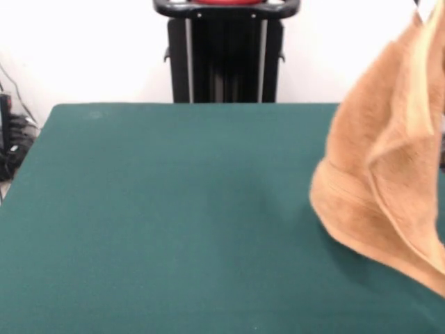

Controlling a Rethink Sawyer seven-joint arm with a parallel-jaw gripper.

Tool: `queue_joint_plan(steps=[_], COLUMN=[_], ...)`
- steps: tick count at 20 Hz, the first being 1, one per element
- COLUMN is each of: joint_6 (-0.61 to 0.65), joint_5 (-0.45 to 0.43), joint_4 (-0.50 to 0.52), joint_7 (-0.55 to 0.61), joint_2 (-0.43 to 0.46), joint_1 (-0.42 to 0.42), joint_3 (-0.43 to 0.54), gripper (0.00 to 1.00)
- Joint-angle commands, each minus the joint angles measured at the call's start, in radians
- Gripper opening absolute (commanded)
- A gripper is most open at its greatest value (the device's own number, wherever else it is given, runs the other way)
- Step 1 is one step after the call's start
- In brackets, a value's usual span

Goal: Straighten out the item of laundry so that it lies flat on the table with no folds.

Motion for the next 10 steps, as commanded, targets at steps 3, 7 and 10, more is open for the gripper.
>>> queue_joint_plan(steps=[3,7,10], joint_6=[-0.096,-0.094,-0.101], joint_5=[0.105,0.107,0.115], joint_4=[-0.075,-0.103,-0.117], joint_7=[0.14,0.121,0.114], joint_2=[0.18,0.229,0.25], joint_1=[0.093,0.126,0.152], joint_3=[-0.025,-0.032,-0.042], gripper=[0.0,0.0,0.0])
